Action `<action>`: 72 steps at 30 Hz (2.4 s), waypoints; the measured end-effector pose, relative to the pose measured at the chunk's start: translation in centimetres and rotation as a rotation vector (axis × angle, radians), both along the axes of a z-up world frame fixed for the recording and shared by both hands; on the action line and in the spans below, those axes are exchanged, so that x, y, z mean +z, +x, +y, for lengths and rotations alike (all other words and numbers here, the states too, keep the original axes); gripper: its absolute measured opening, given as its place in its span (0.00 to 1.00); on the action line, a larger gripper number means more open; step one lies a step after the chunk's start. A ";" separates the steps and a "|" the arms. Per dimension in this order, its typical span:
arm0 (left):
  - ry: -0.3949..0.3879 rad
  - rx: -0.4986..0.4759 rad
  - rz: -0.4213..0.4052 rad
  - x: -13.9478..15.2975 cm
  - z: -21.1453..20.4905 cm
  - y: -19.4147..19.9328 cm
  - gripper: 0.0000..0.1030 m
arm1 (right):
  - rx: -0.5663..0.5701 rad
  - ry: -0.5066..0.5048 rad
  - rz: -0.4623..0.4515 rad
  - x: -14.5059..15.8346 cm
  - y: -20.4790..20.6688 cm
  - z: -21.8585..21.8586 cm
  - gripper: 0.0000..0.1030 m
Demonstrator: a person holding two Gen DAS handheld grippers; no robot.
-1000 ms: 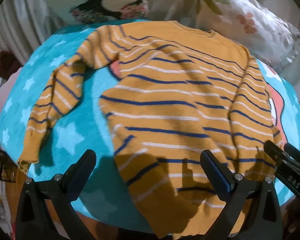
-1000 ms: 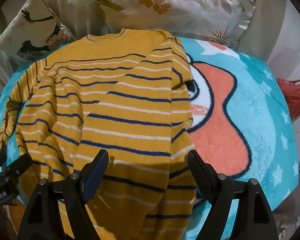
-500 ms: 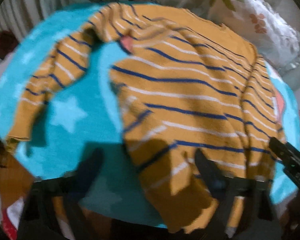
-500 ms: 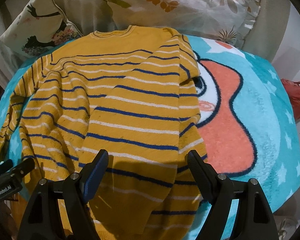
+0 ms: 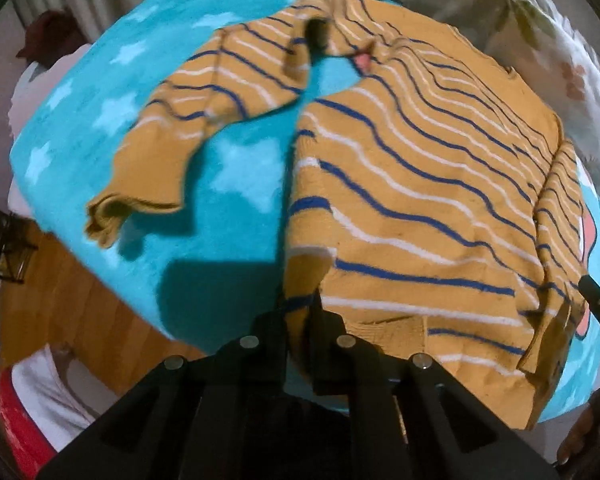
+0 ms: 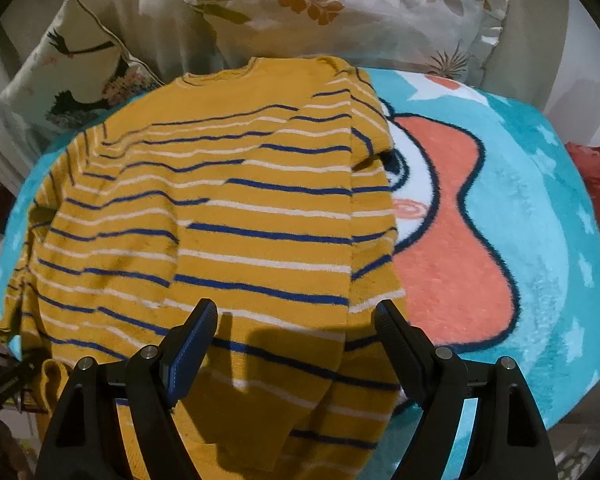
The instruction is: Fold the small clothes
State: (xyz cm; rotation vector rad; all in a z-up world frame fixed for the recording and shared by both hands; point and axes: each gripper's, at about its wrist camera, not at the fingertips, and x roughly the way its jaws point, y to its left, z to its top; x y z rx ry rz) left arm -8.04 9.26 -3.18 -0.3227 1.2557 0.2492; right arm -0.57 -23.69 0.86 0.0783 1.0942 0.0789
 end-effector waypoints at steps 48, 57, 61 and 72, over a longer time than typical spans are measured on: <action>0.086 -0.248 -0.187 6.1 -11.1 3.6 0.57 | -0.466 -0.156 -0.046 2.1 -2.3 -24.8 0.17; 0.129 -0.183 -0.156 5.6 -9.1 3.6 0.57 | -0.399 -0.050 -0.124 2.8 -1.8 -21.2 0.36; 0.163 -0.146 -0.156 5.7 -6.8 3.5 0.57 | -0.280 -0.009 -0.110 2.3 -0.6 -17.0 0.37; 0.166 0.012 -0.120 4.5 5.4 5.4 0.68 | -0.076 -0.026 -0.065 1.2 0.8 -5.6 0.48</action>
